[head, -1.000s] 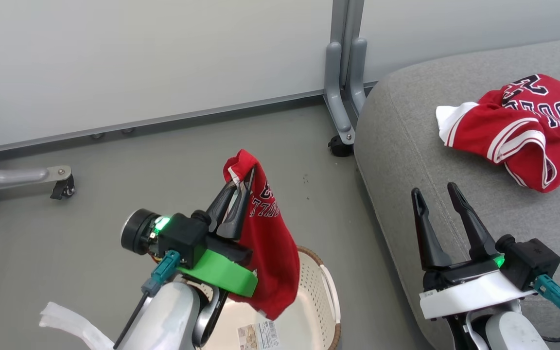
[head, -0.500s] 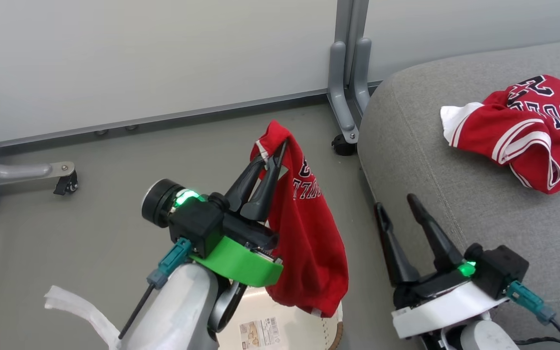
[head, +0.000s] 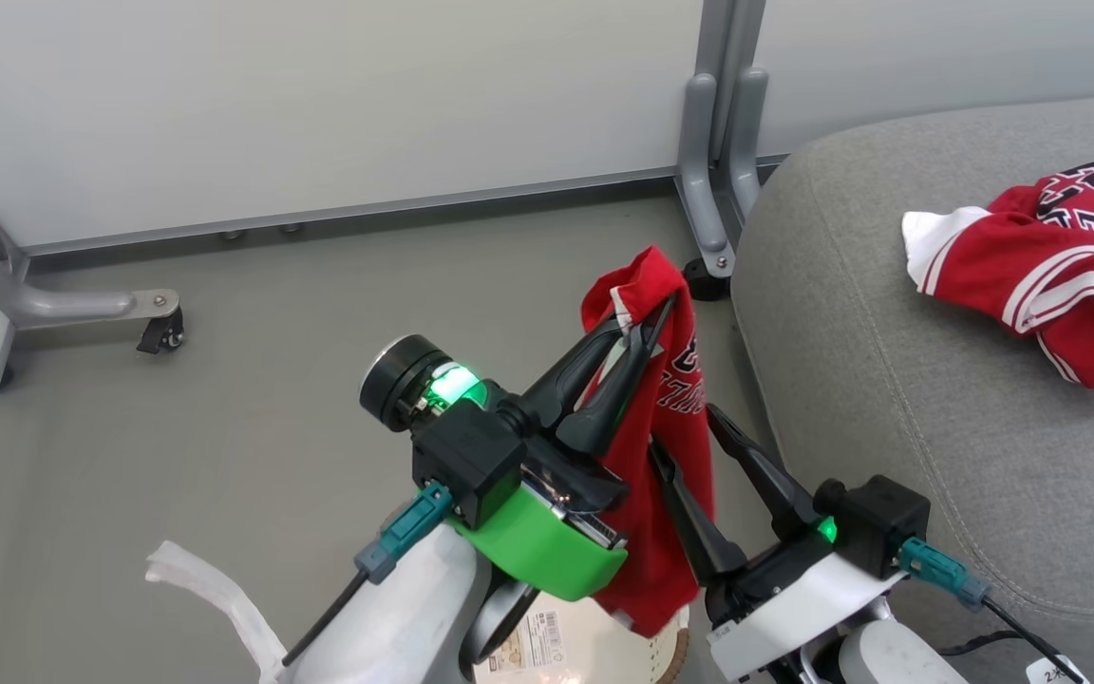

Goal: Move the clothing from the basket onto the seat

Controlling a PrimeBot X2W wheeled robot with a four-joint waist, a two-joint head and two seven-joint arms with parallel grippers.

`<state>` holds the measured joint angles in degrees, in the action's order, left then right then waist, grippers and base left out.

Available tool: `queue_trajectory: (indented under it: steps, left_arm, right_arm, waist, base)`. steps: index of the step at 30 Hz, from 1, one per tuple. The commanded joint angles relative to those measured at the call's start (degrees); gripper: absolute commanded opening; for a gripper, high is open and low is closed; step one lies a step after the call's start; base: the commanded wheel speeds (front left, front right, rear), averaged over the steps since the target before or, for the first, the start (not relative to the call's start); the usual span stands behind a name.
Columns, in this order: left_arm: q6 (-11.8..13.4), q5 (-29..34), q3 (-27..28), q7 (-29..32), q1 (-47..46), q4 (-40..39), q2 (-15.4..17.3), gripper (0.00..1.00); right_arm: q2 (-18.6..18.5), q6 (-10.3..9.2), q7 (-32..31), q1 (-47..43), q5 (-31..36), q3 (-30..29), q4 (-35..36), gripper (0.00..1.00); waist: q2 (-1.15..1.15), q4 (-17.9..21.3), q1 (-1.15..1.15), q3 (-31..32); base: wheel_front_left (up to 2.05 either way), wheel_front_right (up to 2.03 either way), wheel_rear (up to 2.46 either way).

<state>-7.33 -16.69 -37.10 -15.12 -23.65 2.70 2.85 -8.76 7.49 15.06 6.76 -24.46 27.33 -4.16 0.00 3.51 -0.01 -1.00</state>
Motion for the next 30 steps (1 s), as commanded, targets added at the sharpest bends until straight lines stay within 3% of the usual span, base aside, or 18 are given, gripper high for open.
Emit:
queue_trajectory:
  steps: [1, 9, 10, 11, 29, 30]
  left_arm:
    - [-0.2, -0.5, -0.2, 0.0, -0.9, -0.5, 0.1, 0.00]
    - [-0.2, -1.4, -1.2, 0.0, -1.0, -1.6, 0.1, 0.00]
    - [-0.2, -1.3, -1.1, 0.0, -0.9, -1.6, 0.1, 0.00]
    - [-0.2, -1.3, -0.9, 0.0, -0.8, -1.4, 0.1, 0.00]
    - [-0.2, -0.9, -0.3, 0.0, 0.3, 5.9, 0.4, 0.00]
    - [-0.2, -0.6, -0.1, 0.0, 0.2, 6.3, 0.5, 0.09]
  right_arm:
    - [0.1, 0.00, 0.2, 0.5, 0.1, 0.0, -1.1, 1.00]
    - [-0.1, 0.00, 0.2, -0.3, 0.1, 0.0, -6.5, 1.00]
    - [-0.1, 0.00, 0.2, -0.4, 0.3, 0.2, -6.8, 0.21]
    - [-0.3, 0.00, 0.2, -0.6, 0.3, 0.9, -7.3, 0.00]
    - [-0.1, 0.00, 0.2, -1.8, -0.1, 0.3, -7.3, 0.00]
    - [-0.1, 0.00, 0.2, -1.8, -0.1, 0.2, -7.4, 0.00]
  waist:
    - [0.00, -0.6, 0.01, 0.2]
    - [0.00, -2.2, 0.01, 0.5]
    - [0.00, -2.3, 0.01, 0.5]
    - [0.00, -2.5, 0.01, 0.5]
    - [0.00, -2.5, 0.01, 0.1]
    - [0.00, -2.4, 0.01, 0.1]
  base:
    - [0.00, 0.00, 0.00]
    - [0.00, 0.00, 0.00]
    - [0.00, 0.00, 0.00]
    - [0.00, 0.00, 0.00]
    - [0.00, 0.00, 0.00]
    - [0.00, 0.00, 0.00]
